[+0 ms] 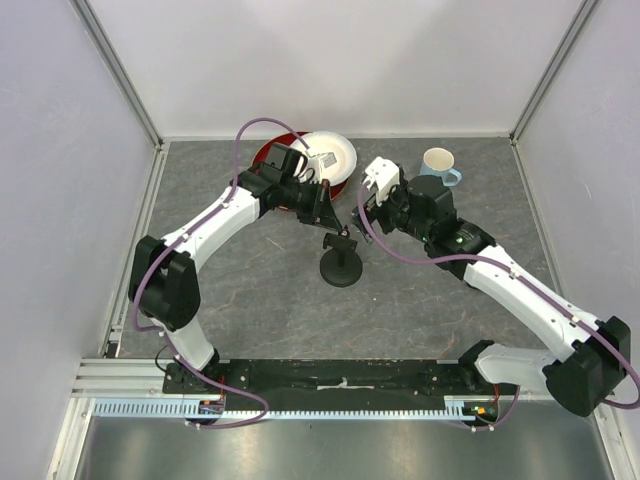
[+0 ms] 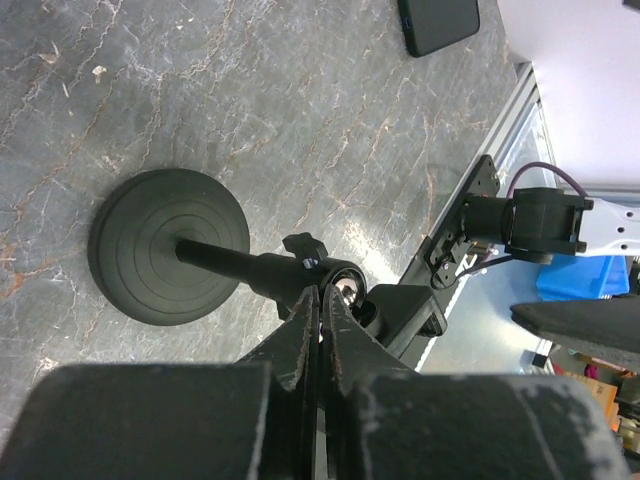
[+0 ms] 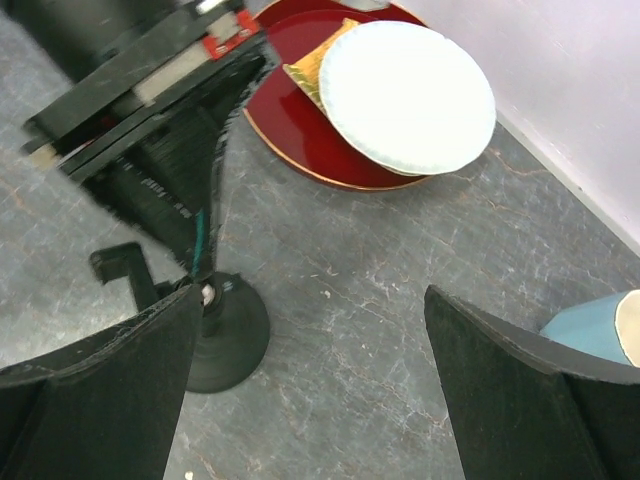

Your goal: Place the phone on the phone stand

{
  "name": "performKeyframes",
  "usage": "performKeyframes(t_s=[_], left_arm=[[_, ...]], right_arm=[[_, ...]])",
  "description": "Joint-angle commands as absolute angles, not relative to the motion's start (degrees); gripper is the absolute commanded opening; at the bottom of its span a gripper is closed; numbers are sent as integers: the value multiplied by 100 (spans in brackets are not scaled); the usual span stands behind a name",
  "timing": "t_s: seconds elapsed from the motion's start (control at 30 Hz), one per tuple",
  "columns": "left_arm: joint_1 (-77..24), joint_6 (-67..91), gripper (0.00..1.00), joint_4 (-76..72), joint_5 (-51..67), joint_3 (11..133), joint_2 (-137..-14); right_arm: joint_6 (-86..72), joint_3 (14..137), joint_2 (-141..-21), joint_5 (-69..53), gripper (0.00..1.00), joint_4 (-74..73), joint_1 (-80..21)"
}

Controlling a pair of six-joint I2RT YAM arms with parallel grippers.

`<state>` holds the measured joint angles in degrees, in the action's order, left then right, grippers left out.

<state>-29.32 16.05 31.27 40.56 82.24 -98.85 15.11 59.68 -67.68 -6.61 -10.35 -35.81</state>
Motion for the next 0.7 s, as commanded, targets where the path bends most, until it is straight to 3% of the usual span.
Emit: performKeyframes(t_s=[0.0,0.23,0.27,0.33,0.37,0.47,0.53,0.67], left_arm=[[-2962,1863,2,3322,3604,8367,-10028],[-2962,1855,5,3357,3463,8376,-9844],[-2962,1802,16,3392,3376,8402,-9826],[-2962,1741,25,3454,3077,8411,-9721],[-2962,1714,34,3463,3007,8394,-9677],[-2962,1670,41,3454,2760,8376,-9528],[-2953,1687,46,3419,2698,8367,-9388],[-2962,1714,65,3130,2602,8131,-8914]], right_arm=[[801,6468,-7127,278,98,-826,-3568],[-368,6996,-7918,1512,98,-1072,-3148],[-465,7040,-7997,1529,98,-1081,-3077],[-720,7049,-8033,1538,98,-1072,-2875],[-808,7040,-8042,1547,98,-1072,-2813],[-1535,6996,-7998,1783,98,-1063,-2410],[-2839,6944,-7963,2266,98,-1116,-1989],[-4810,6741,-7945,2926,98,-1589,-1548]])
